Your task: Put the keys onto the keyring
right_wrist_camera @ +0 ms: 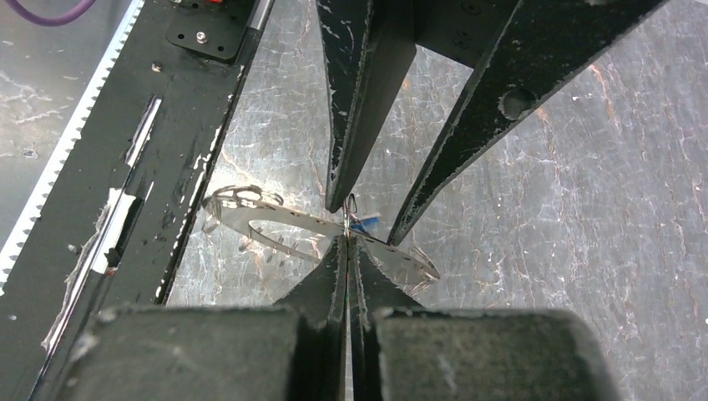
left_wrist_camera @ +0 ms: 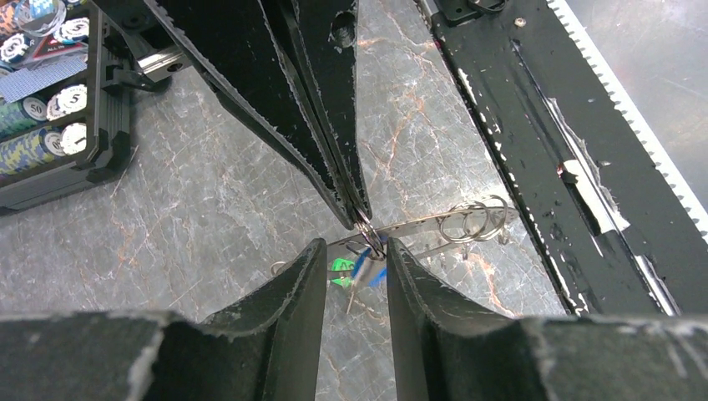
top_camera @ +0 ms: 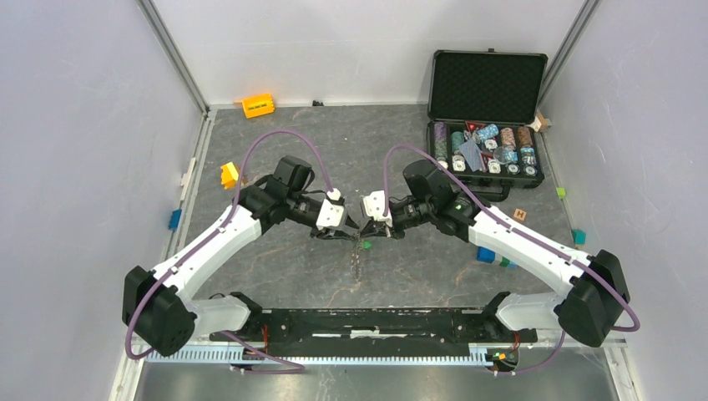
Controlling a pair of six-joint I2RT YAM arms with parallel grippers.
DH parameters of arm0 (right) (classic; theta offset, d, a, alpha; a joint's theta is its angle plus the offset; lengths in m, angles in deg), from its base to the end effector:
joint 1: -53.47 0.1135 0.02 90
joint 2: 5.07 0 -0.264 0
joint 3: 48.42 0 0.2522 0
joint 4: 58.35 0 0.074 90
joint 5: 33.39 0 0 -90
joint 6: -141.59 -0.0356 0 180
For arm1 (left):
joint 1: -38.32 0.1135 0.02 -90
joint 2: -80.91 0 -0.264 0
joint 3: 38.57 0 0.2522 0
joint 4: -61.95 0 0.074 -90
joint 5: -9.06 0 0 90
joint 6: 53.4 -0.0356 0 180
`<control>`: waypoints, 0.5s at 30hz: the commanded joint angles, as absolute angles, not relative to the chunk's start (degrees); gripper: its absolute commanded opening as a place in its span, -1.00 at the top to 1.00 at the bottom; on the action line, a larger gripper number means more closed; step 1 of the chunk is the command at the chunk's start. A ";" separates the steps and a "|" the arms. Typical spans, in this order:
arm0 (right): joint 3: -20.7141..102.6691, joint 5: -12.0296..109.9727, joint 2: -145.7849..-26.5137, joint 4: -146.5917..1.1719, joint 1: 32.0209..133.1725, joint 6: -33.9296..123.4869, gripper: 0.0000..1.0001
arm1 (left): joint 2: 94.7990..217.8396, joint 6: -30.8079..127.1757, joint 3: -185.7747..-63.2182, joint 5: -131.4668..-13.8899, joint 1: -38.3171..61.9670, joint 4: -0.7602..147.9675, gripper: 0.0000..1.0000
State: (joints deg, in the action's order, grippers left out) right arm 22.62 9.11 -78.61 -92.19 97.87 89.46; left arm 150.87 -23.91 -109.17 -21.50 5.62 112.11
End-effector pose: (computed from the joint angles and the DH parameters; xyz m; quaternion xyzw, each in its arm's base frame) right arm 0.1789 0.2120 0.2976 -0.6742 0.4956 0.3823 0.3920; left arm 0.1867 -0.1563 0.2943 0.7099 0.4352 -0.3793 0.4034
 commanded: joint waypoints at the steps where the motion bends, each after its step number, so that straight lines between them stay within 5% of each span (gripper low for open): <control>1: 22.06 8.92 -77.06 -87.83 97.20 87.40 1.00 | 148.77 -20.32 -109.85 -21.81 5.84 110.11 0.22; 15: 22.25 9.88 -77.18 -86.71 96.44 86.03 1.00 | 148.14 -16.52 -112.28 -23.52 5.89 112.60 0.22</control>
